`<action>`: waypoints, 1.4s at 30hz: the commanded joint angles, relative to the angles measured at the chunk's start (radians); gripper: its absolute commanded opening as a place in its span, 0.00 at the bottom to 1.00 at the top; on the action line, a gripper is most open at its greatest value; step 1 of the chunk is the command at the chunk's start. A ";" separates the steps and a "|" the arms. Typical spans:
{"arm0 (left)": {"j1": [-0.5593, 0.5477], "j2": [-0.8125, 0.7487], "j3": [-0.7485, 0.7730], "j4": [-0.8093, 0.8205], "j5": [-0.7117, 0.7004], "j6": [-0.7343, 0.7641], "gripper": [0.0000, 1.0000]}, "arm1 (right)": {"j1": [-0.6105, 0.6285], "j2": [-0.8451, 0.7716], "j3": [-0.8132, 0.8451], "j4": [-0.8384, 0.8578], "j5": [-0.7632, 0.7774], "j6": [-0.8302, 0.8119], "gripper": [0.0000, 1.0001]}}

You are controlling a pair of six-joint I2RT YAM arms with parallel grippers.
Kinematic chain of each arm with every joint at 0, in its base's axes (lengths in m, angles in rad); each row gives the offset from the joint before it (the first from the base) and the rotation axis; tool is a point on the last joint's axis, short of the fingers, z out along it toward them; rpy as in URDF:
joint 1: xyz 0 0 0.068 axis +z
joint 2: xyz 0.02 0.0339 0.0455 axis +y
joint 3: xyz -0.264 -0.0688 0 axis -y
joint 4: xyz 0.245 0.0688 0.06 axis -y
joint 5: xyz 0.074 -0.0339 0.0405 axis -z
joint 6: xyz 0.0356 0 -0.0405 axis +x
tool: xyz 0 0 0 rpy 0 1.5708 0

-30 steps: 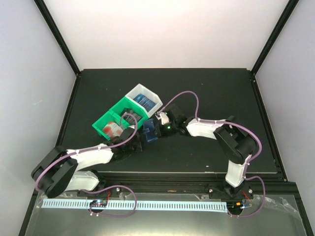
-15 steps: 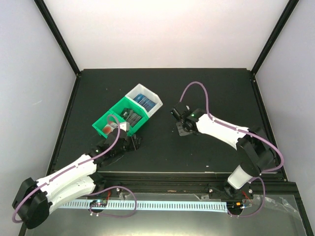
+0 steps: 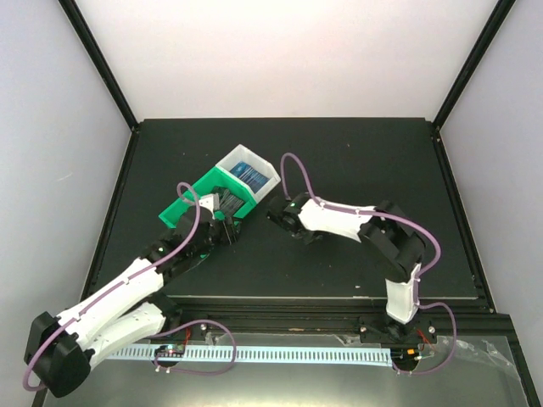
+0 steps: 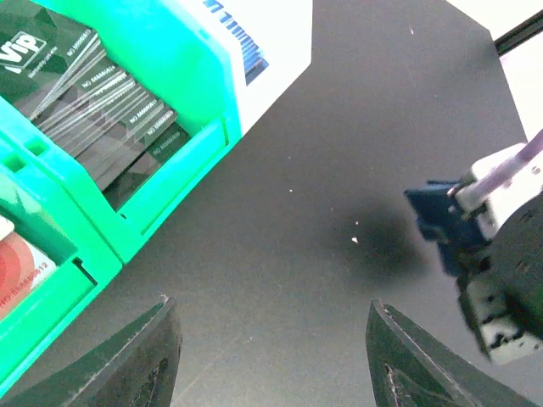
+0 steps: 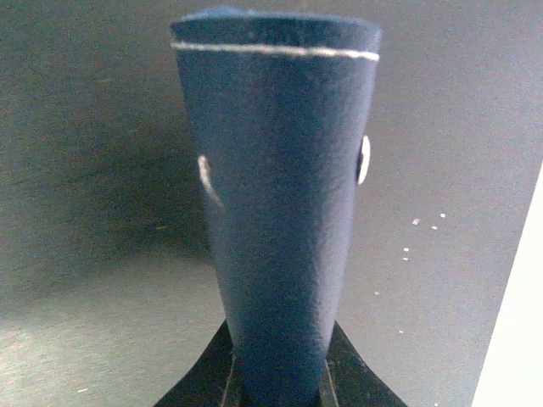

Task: Put the credit cards into the card holder
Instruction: Close the card holder at the center of the board.

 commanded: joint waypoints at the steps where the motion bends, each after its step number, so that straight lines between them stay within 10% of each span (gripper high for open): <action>1: 0.045 0.023 0.058 -0.019 0.049 0.042 0.62 | 0.052 0.027 0.031 0.010 -0.060 0.001 0.12; 12: 0.074 0.073 0.087 -0.008 0.173 0.066 0.70 | 0.037 -0.222 -0.073 0.326 -0.570 -0.115 0.46; 23: -0.005 0.284 0.015 0.250 0.316 -0.007 0.73 | -0.143 -0.383 -0.239 0.450 -0.580 -0.120 0.51; 42: -0.152 0.750 0.181 0.366 0.316 -0.087 0.65 | -0.191 -0.196 -0.257 0.545 -0.640 -0.130 0.40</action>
